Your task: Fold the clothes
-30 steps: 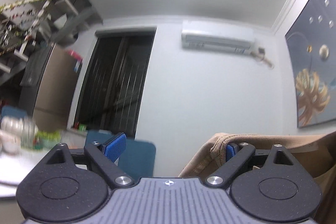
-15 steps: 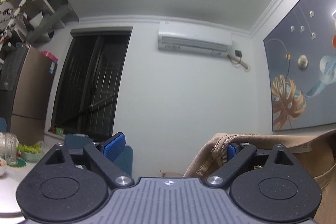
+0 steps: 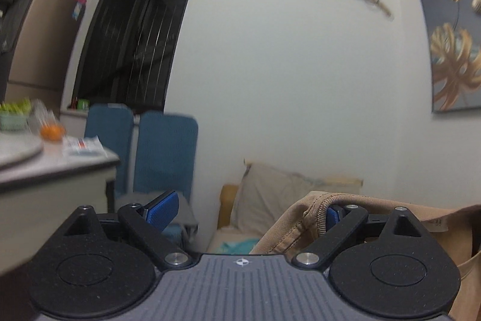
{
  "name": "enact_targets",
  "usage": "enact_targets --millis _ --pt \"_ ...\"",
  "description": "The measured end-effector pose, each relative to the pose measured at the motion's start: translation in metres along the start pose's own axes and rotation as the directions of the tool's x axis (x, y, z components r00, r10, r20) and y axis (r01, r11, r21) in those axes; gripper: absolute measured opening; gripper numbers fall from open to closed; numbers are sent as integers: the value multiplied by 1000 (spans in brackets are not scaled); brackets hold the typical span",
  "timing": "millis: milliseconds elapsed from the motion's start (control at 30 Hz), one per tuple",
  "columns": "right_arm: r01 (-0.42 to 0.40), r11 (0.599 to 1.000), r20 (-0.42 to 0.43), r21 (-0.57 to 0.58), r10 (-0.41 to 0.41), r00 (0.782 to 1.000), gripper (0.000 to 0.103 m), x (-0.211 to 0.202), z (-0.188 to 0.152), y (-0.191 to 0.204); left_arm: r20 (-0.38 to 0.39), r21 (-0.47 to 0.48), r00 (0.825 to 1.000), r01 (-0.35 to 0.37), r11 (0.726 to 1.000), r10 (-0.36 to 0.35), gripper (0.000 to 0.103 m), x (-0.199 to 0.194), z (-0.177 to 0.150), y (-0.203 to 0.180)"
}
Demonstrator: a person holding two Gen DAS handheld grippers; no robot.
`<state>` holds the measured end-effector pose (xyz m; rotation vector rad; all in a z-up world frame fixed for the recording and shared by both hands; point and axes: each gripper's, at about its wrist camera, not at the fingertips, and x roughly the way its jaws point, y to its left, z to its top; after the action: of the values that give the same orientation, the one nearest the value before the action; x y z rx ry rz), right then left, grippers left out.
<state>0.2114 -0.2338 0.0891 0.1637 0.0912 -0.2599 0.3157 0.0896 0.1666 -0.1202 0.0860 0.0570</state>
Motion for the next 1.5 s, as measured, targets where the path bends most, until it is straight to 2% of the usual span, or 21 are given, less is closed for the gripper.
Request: enact_targets --millis 100,200,367,400,433,467,567,600,633,667,700,733,767,867,1000,1067,1167,1233,1333,1433,1500 --pt "29 1000 -68 -13 -29 997 96 73 -61 3 -76 31 997 -26 999 28 95 78 -68 -5" --pt "50 998 -156 -46 -56 986 96 140 -121 8 -183 64 982 -44 997 55 94 154 -138 -6" --pt "35 992 -301 -121 -70 951 96 227 -210 17 -340 109 936 -54 993 88 94 250 -239 -2" --pt "18 989 -338 -145 -67 939 96 240 -225 19 -390 113 916 -52 992 92 92 264 -254 -2" --pt "-7 985 -387 -175 -62 920 96 254 -235 23 -457 110 885 -43 993 89 90 279 -267 -1" --pt "-50 980 -449 -192 -43 893 96 261 -244 27 -532 108 843 -28 994 82 90 294 -278 -2" --pt "-185 958 -626 -220 7 780 96 281 -270 39 -715 256 682 53 965 152 88 327 -306 -17" --pt "-231 947 -680 -223 19 733 96 288 -278 43 -727 323 666 115 939 168 88 327 -309 -25" --pt "-281 933 -707 -227 41 706 96 287 -278 49 -735 382 652 174 908 184 89 327 -310 -32" --pt "-321 918 -724 -231 59 688 96 283 -274 56 -738 416 646 209 885 194 90 323 -308 -37" --pt "-359 906 -742 -223 81 665 96 279 -270 61 -756 410 628 237 881 183 92 321 -303 -38" --pt "-382 901 -747 -207 106 656 96 273 -264 65 -771 401 613 260 879 170 92 318 -297 -38" --pt "-403 895 -750 -191 132 648 96 267 -259 69 -772 380 619 265 886 146 92 311 -287 -37" --pt "-401 902 -688 -159 190 700 96 229 -231 67 -748 325 661 291 900 56 97 280 -260 -35" --pt "-392 912 -519 -124 277 809 96 143 -189 52 -684 233 727 293 927 -57 97 212 -229 -33" --pt "-390 915 -423 -105 313 850 96 100 -168 45 -635 160 764 271 949 -111 98 170 -218 -27" --pt "-387 915 -264 -115 348 900 96 30 -137 33 -576 82 806 224 971 -137 98 97 -205 -14" --pt "-391 914 -176 -114 368 913 96 -15 -125 24 -542 45 831 183 982 -129 98 48 -203 -1" --pt "-411 910 -85 -59 405 910 96 -73 -114 9 -428 -24 895 124 992 -123 98 -26 -204 24" --pt "-397 916 -9 -52 397 918 96 -123 -111 -2 -371 -51 922 100 994 -112 98 -84 -206 37" --pt "-360 929 -30 -89 358 933 96 -133 -123 -2 -340 -25 936 91 996 -94 98 -107 -205 41"
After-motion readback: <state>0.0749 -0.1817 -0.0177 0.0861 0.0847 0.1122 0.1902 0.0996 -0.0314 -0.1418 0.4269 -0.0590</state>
